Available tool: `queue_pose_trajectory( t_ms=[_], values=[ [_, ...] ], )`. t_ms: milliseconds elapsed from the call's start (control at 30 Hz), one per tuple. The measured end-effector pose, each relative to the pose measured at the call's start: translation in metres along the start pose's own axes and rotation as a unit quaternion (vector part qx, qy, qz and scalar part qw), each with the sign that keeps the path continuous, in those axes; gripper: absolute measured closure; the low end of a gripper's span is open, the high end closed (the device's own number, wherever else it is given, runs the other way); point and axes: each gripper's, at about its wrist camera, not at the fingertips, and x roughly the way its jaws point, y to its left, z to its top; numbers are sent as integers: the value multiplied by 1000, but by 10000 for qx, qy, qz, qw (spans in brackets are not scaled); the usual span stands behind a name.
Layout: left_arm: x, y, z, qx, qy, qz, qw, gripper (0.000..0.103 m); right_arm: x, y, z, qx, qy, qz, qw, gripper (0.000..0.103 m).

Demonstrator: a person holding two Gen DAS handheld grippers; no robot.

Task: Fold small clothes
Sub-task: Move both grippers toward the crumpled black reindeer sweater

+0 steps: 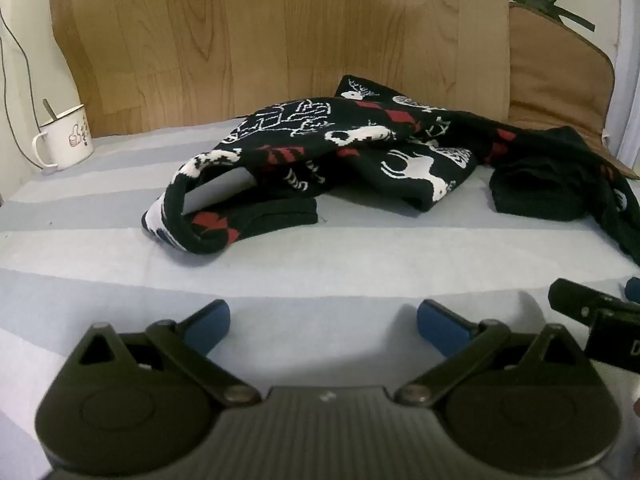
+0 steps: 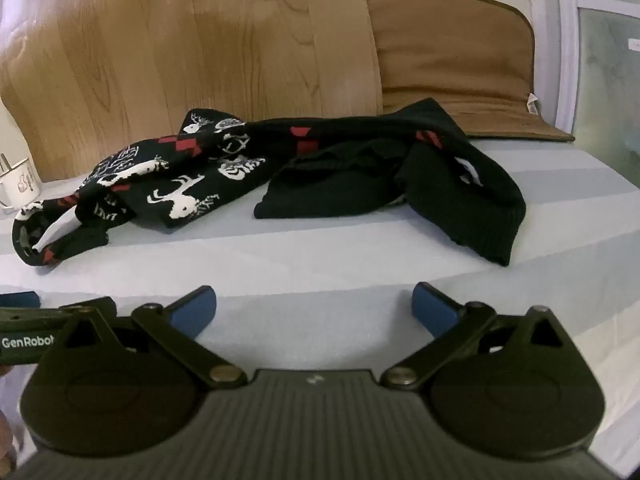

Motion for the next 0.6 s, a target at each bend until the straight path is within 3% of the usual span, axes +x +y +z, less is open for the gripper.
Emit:
queue_pose_trajectory(
  t_ms=[267,300,600],
  values=[
    [2,0,-2,-4,-56,-2,10000,0,0,-1,0,-164,65,-128,9998,0],
    [2,0,-2,-5,-51,-3,10000,0,-2,-6,-2,15,-17,19,10000,0],
    [0,1,1,2,-53,-1,10000,0,-1,-1,0,-5,-14,2,10000,0]
  ],
)
